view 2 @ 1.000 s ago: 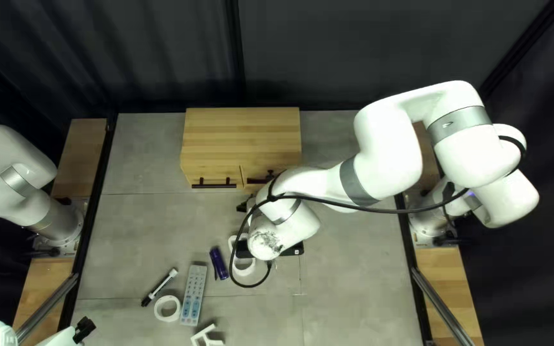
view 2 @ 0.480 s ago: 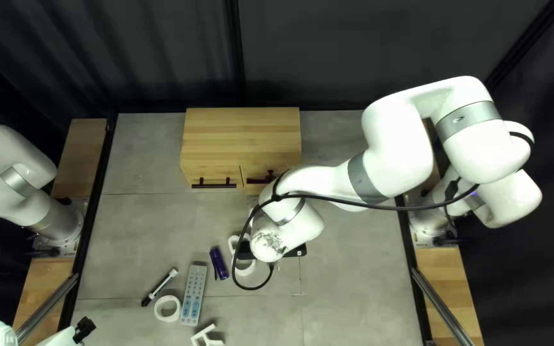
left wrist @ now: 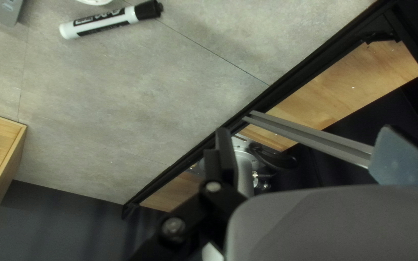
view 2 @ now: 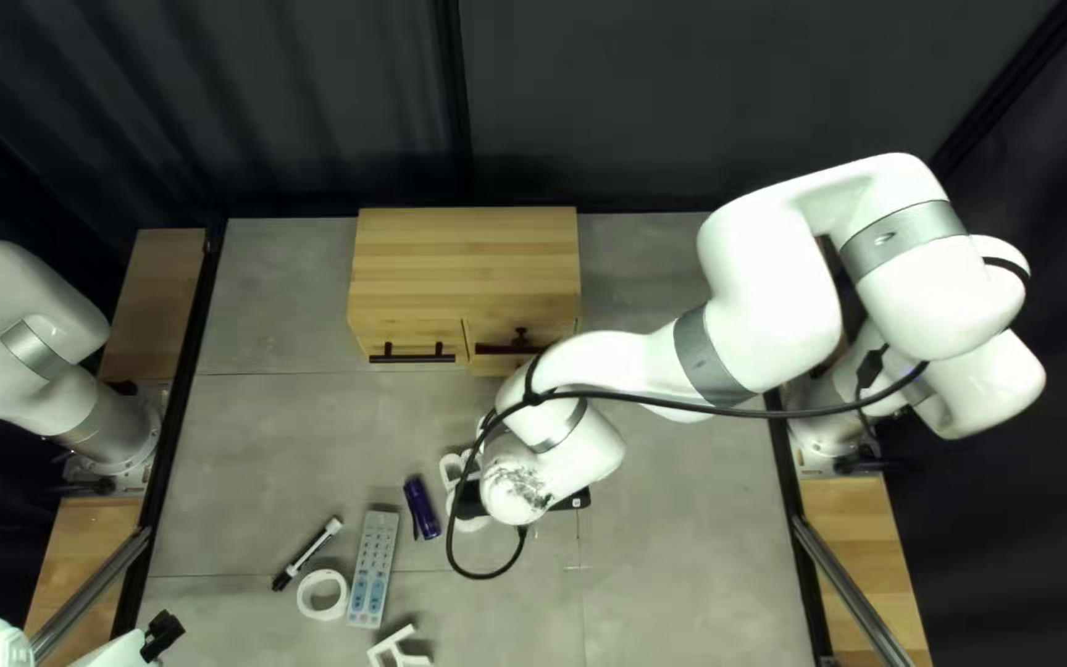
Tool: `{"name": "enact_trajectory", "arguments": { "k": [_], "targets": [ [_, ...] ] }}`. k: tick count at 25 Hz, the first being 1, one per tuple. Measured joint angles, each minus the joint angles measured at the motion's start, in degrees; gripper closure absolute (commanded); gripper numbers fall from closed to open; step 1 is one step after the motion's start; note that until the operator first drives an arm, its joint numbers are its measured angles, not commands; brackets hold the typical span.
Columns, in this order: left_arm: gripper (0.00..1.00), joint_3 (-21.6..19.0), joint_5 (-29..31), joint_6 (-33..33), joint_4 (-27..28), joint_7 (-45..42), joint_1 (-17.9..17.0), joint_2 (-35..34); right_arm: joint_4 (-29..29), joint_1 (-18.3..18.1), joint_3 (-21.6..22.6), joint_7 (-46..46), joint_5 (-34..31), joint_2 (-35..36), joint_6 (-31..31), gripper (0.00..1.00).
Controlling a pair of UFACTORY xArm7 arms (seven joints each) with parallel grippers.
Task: Open drawers and place objects into drawer and close
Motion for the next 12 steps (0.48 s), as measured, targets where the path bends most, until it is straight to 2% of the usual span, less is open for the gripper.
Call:
{"name": "enact_trajectory", "arguments": {
  "k": [12],
  "targets": [
    [0.00,0.00,0.00,0.00,0.00,0.00,0.00,0.00,-0.45,-1.45,-0.92,0.57,-0.53,2.39,-2.32,0.00]
  ]
}}
